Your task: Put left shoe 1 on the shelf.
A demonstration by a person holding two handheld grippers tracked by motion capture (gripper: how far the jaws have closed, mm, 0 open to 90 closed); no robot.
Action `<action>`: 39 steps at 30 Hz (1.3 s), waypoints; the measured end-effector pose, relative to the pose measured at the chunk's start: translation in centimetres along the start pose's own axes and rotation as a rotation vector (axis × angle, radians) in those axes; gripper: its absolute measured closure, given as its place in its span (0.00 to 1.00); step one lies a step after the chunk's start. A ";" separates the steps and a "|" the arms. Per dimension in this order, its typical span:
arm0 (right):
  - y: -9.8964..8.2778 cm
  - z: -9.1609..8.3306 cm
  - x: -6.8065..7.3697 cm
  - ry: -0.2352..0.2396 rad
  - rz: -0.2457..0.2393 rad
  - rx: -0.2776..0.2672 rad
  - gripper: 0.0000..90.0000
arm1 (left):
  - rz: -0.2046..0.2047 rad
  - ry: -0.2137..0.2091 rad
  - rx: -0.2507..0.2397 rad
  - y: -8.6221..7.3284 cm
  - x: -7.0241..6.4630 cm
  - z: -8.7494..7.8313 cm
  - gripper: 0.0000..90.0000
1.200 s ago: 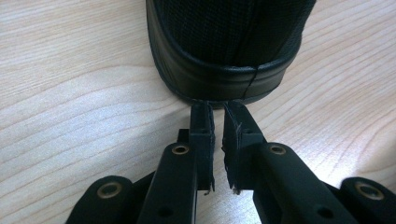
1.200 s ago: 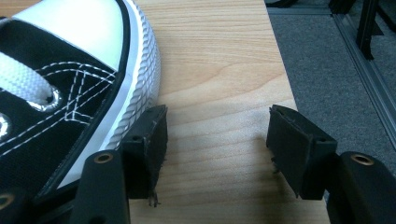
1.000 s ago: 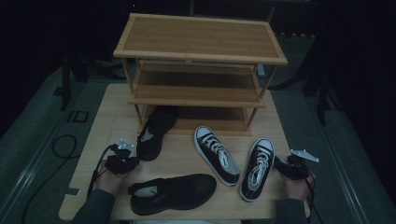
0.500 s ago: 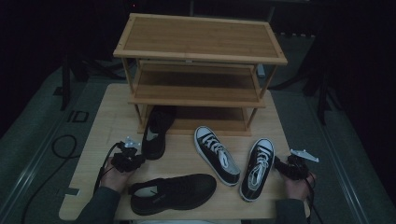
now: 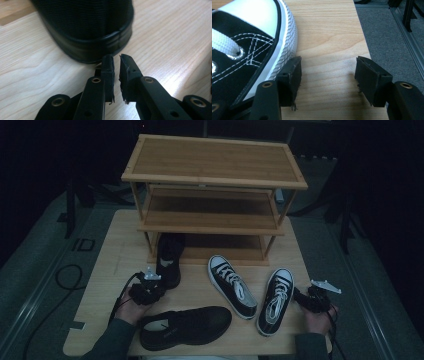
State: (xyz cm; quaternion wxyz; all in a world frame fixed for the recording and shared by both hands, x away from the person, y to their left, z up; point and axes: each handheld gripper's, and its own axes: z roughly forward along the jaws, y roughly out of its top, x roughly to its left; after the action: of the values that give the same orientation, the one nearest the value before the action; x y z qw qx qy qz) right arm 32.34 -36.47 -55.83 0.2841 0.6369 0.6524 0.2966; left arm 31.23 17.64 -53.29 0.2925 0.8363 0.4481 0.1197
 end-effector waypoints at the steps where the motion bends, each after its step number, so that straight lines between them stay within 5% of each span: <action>1: 0.0 0.0 0.0 0.000 0.000 0.000 0.42 | 0.006 -0.004 0.007 0.1 -0.1 0.1 0.91; 12: 0.0 0.0 0.0 0.000 -0.001 0.000 0.42 | 0.043 -0.019 0.047 0.2 -0.8 1.0 0.91; 28: 0.0 0.0 0.0 0.000 -0.001 0.000 0.42 | -0.026 0.008 0.048 1.0 0.9 1.2 0.92; 39: 0.0 0.0 0.0 0.000 -0.001 0.000 0.42 | -0.076 0.010 0.058 2.9 2.7 2.4 0.94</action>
State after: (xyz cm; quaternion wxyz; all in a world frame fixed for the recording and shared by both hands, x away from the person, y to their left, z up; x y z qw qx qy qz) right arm 32.37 -36.48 -55.83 0.2842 0.6366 0.6526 0.2967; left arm 35.88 17.71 -53.66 0.2704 0.8260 0.4845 0.0998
